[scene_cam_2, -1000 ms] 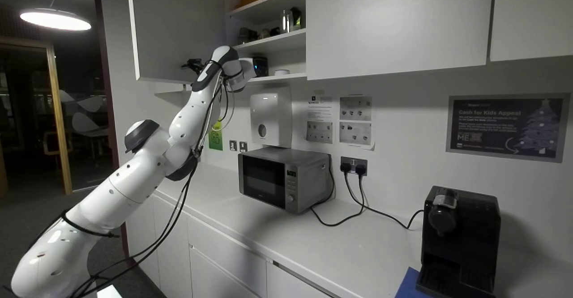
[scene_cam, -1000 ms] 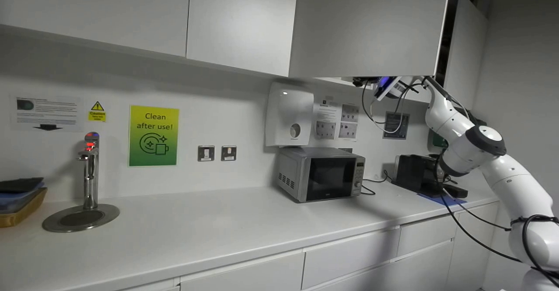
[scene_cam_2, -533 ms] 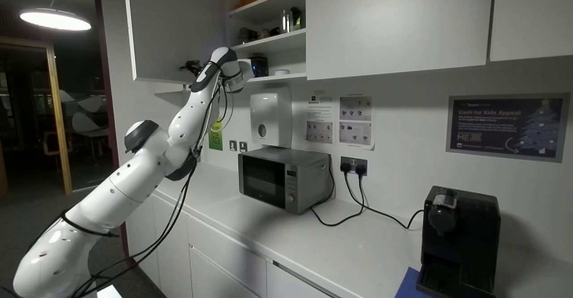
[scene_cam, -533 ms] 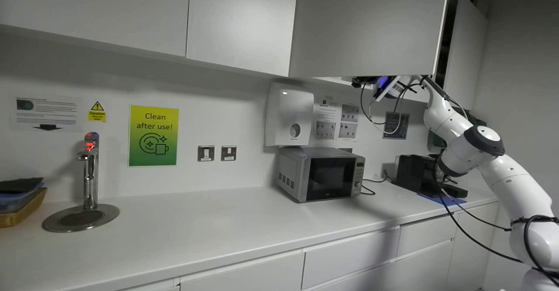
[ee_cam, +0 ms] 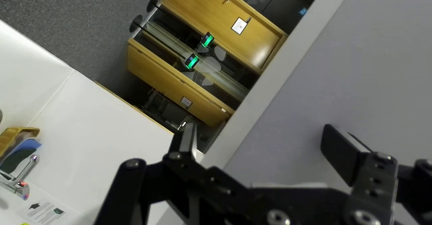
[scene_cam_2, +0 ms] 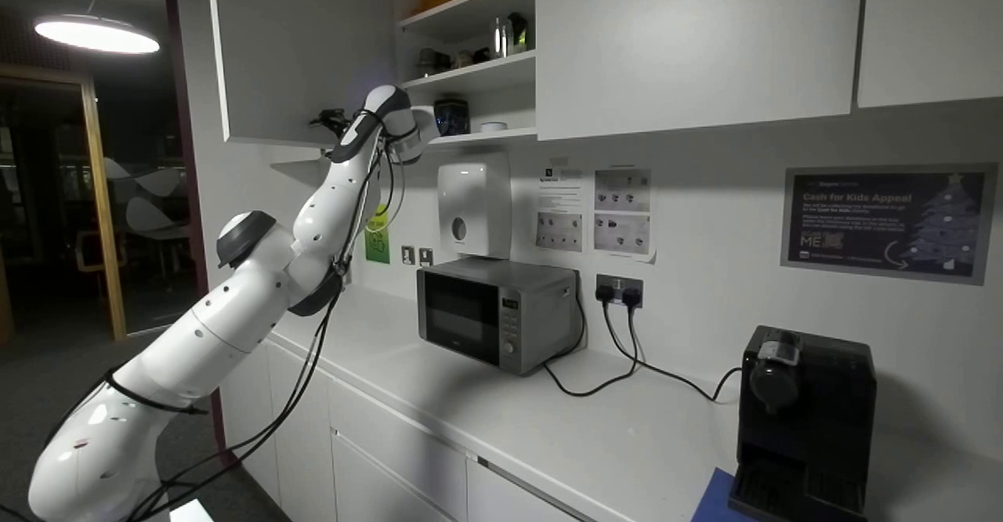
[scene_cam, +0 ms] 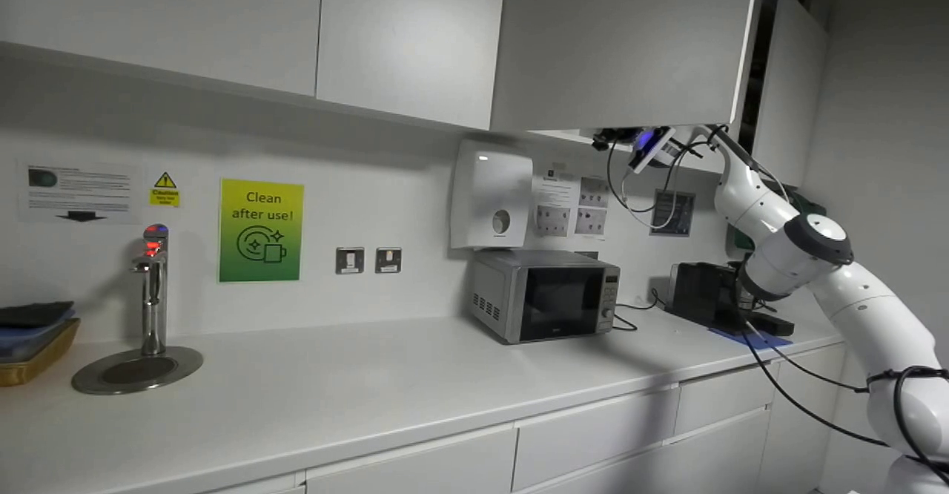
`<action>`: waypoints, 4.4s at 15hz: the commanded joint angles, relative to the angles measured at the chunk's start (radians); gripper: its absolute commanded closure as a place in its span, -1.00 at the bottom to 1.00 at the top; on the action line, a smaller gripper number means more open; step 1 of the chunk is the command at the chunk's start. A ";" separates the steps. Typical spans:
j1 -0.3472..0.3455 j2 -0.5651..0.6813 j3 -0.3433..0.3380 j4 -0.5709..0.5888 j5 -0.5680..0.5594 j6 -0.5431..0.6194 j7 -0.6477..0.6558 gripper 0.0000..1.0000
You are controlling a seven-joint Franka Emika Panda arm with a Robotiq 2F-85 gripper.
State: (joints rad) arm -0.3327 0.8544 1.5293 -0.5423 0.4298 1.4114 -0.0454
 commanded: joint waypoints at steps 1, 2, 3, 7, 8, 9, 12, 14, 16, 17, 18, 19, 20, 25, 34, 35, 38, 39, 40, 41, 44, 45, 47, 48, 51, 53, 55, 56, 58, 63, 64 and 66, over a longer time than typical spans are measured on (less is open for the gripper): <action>0.040 0.004 -0.012 0.054 -0.018 -0.034 0.031 -1.00; 0.042 0.004 -0.015 0.055 -0.019 -0.035 0.031 -1.00; 0.045 0.005 -0.018 0.056 -0.019 -0.034 0.031 -1.00; 0.058 0.009 -0.028 0.058 -0.018 -0.033 0.035 -1.00; 0.061 0.009 -0.030 0.057 -0.018 -0.034 0.036 -1.00; 0.064 0.010 -0.034 0.058 -0.018 -0.034 0.036 -1.00; 0.060 -0.002 -0.057 0.058 -0.032 -0.025 0.048 -1.00; 0.046 -0.016 -0.072 0.059 -0.052 -0.021 0.061 -1.00; 0.025 -0.031 -0.090 0.061 -0.081 -0.018 0.089 -1.00; 0.134 -0.036 -0.212 0.232 -0.060 -0.091 0.126 -1.00; 0.143 -0.043 -0.250 0.262 -0.070 -0.106 0.152 -1.00; 0.164 -0.045 -0.303 0.311 -0.073 -0.135 0.178 -1.00; 0.056 -0.090 -0.319 0.175 -0.038 -0.085 0.177 -1.00; 0.047 -0.154 -0.520 0.203 -0.019 -0.107 0.293 -1.00; 0.051 -0.245 -0.875 0.203 0.023 -0.263 0.446 -1.00; 0.051 -0.253 -0.913 0.203 0.032 -0.297 0.454 -1.00; 0.054 -0.272 -1.009 0.202 0.080 -0.407 0.476 -1.00; 0.056 -0.277 -1.035 0.202 0.101 -0.444 0.478 -1.00; 0.055 -0.282 -1.057 0.196 0.127 -0.475 0.479 -1.00; 0.052 -0.287 -1.073 0.190 0.154 -0.505 0.477 -1.00; 0.056 -0.314 -1.120 0.163 0.208 -0.585 0.474 -1.00; 0.063 -0.327 -1.144 0.153 0.202 -0.618 0.469 -1.00; 0.076 -0.352 -1.195 0.140 0.173 -0.670 0.462 -1.00; 0.083 -0.365 -1.220 0.132 0.161 -0.691 0.460 -1.00; 0.116 -0.400 -1.305 0.129 0.077 -0.763 0.408 -1.00; 0.144 -0.414 -1.353 0.150 -0.015 -0.794 0.343 -1.00; 0.169 -0.427 -1.395 0.161 -0.097 -0.815 0.294 -1.00; 0.183 -0.433 -1.415 0.167 -0.140 -0.825 0.268 -1.00; 0.198 -0.438 -1.443 0.177 -0.204 -0.837 0.210 -1.00; 0.189 -0.425 -1.440 0.167 -0.163 -0.808 0.233 -1.00; 0.189 -0.424 -1.440 0.166 -0.163 -0.808 0.233 -1.00; 0.189 -0.423 -1.440 0.165 -0.163 -0.808 0.233 -1.00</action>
State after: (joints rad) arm -0.1495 0.4413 0.1102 -0.3616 0.2576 0.5975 0.1953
